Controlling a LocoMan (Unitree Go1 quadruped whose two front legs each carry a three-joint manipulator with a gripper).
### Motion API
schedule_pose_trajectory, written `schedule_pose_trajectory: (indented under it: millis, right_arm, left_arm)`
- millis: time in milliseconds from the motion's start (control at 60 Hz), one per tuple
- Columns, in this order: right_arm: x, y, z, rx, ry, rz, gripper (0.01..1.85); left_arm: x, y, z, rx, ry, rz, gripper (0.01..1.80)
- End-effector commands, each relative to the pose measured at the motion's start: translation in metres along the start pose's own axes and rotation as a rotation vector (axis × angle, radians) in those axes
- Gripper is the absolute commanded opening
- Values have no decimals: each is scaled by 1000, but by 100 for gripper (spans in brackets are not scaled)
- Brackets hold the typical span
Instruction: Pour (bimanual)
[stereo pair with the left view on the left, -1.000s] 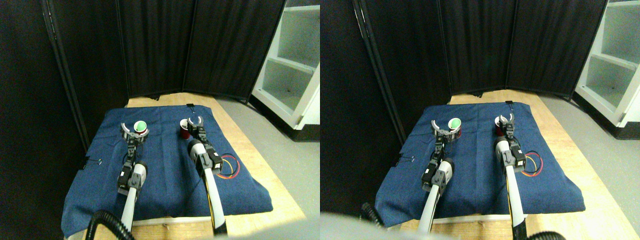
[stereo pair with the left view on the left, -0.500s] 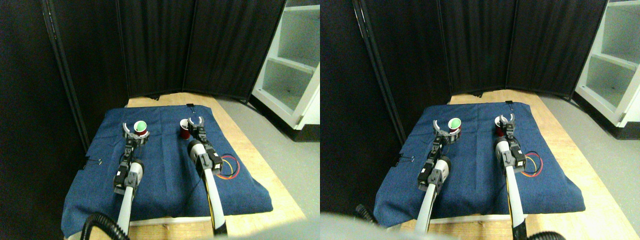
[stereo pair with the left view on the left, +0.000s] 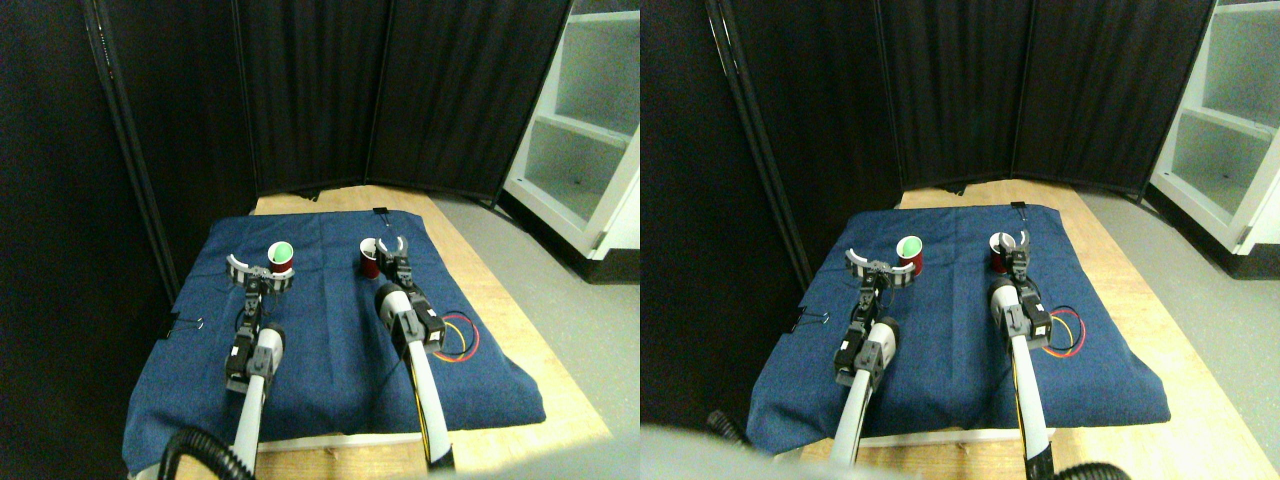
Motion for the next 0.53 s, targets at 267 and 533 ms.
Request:
schedule_pose_trajectory:
  millis: [267,533]
  right_arm:
    - [-5,9,2,14,-1,55,33]
    - [-10,10,2,4,-6,53,33]
  left_arm:
    - [-6,-15,-5,-35,23,-90,101]
    - [-7,-11,-5,-133,94,-138,100]
